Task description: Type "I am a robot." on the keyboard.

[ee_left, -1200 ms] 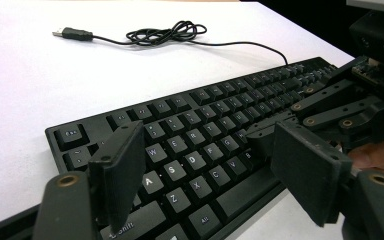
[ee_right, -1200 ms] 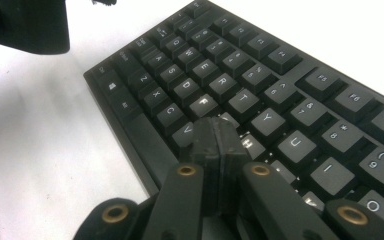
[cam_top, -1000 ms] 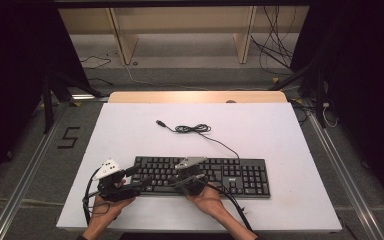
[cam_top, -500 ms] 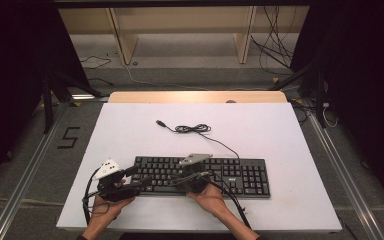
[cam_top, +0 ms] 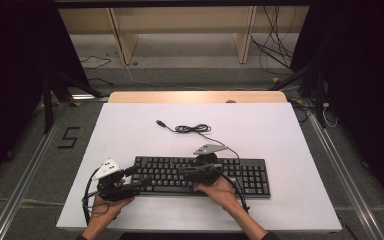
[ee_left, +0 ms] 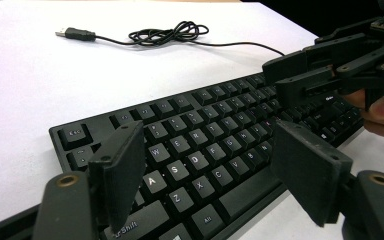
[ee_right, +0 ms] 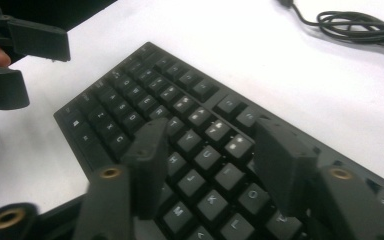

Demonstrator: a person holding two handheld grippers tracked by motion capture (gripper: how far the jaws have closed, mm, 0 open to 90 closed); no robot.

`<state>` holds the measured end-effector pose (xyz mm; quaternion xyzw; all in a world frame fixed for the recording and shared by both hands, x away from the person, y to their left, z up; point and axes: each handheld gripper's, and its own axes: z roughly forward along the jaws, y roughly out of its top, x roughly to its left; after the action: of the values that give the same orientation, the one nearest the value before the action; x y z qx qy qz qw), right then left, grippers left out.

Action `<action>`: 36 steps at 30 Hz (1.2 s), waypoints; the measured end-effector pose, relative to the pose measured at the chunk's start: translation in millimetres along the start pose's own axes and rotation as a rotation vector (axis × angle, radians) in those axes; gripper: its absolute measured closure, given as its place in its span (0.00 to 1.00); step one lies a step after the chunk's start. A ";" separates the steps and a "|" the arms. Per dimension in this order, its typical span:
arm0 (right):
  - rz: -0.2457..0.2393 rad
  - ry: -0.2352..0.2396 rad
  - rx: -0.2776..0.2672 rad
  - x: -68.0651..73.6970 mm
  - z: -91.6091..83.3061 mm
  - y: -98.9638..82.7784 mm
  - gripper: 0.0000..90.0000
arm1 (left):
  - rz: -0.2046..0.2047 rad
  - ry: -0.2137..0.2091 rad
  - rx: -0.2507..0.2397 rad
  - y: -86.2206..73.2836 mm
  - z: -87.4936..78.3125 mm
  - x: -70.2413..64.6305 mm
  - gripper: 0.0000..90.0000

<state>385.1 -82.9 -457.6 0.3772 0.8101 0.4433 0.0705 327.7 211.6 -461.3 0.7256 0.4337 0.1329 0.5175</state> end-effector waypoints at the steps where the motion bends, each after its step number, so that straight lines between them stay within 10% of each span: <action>1: 0.002 -0.001 -0.001 -1.3 -1.3 0.2 0.50 | 0.000 0.000 0.000 0.0 0.0 0.0 0.33; 36: -0.019 -0.047 0.047 -14.0 -5.4 -8.2 0.98 | 0.002 0.001 0.001 0.0 -0.1 -0.1 0.33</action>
<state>388.1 -98.6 -463.7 0.3814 0.8218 0.4146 0.0847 327.5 211.6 -461.3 0.7263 0.4332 0.1335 0.5167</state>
